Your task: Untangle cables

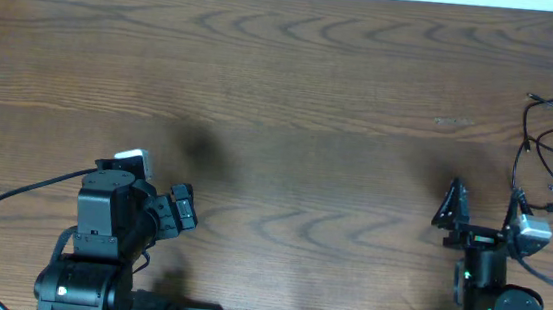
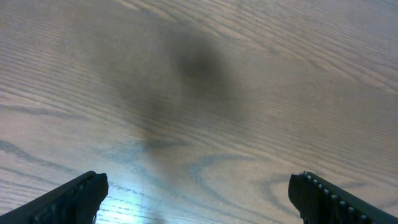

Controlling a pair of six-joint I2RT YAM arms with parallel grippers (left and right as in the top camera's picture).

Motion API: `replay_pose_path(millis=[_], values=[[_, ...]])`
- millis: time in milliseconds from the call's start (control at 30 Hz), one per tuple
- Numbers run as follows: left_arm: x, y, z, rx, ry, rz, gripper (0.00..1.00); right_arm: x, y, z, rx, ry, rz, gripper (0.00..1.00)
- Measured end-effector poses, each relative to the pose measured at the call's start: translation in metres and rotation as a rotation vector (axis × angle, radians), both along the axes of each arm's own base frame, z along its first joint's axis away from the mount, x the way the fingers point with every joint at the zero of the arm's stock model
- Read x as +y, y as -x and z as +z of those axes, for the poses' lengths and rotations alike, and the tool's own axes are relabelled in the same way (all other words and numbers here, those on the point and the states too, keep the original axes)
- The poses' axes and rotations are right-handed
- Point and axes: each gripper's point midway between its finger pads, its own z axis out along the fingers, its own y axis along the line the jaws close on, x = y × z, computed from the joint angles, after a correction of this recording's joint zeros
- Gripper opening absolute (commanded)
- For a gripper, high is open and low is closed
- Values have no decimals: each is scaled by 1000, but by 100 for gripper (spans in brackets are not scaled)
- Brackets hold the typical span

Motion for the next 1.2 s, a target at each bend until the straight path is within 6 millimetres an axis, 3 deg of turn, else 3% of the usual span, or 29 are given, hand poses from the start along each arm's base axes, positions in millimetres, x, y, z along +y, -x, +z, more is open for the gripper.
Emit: replay_pose_path(millis=[333, 533, 1200], values=[[0, 0, 0, 0, 0, 0, 98, 0, -5, -18, -10, 91, -12, 99], [0, 0, 0, 0, 0, 0, 98, 2, -7, -66, 190, 202, 3, 99], [0, 0, 0, 0, 0, 0, 98, 4, -7, -66, 192, 287, 17, 99]])
